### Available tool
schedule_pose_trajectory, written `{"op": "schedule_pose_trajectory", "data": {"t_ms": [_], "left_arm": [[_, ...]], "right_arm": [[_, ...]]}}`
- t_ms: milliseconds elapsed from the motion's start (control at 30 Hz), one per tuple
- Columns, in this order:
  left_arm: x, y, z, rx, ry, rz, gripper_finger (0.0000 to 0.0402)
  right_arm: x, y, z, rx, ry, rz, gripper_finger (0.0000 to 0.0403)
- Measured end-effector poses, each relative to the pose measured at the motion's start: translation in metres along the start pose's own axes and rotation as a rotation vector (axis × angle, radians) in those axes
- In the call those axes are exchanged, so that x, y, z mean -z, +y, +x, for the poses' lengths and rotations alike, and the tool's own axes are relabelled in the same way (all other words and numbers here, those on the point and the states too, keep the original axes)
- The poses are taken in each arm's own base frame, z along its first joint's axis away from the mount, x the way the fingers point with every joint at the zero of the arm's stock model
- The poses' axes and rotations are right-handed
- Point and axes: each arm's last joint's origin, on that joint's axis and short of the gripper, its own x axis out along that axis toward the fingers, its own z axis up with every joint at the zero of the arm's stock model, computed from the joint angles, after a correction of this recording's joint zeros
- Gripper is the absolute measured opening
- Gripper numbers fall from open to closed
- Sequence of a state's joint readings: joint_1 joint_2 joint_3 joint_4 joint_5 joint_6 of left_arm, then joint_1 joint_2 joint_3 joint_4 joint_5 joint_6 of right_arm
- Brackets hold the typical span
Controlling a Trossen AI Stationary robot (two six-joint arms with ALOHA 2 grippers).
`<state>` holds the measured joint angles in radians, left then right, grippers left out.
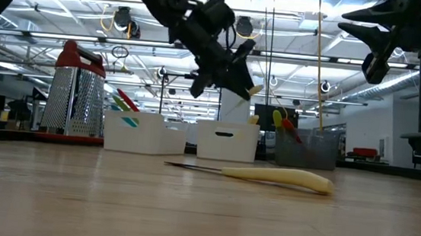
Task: Pick & Place Kitchen Items
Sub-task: Put the yellow knife into the right white bin
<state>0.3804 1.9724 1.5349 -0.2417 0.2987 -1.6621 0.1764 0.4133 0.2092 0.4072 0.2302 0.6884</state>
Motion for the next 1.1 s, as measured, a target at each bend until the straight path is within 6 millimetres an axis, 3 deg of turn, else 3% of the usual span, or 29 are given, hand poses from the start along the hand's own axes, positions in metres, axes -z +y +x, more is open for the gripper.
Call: {"op": "schedule_pose_trajectory", "data": {"t_ms": [133, 333, 733, 1100], "left_arm": [[-0.016, 0.008, 0.010, -0.028, 0.029, -0.069, 0.0051], [-0.032, 0.008, 0.004, -0.032, 0.012, -0.111, 0.0051], [-0.047, 0.016, 0.008, -0.073, -0.008, -0.173, 0.0051], [-0.050, 0.025, 0.018, -0.107, -0.004, -0.190, 0.0111]], "right_arm": [[0.000, 0.000, 0.000, 0.000, 0.000, 0.000, 0.0055], [0.000, 0.000, 0.000, 0.000, 0.000, 0.000, 0.0055], [0.000, 0.000, 0.000, 0.002, -0.001, 0.000, 0.0055], [0.000, 0.000, 0.000, 0.002, -0.001, 0.000, 0.0055]]}}
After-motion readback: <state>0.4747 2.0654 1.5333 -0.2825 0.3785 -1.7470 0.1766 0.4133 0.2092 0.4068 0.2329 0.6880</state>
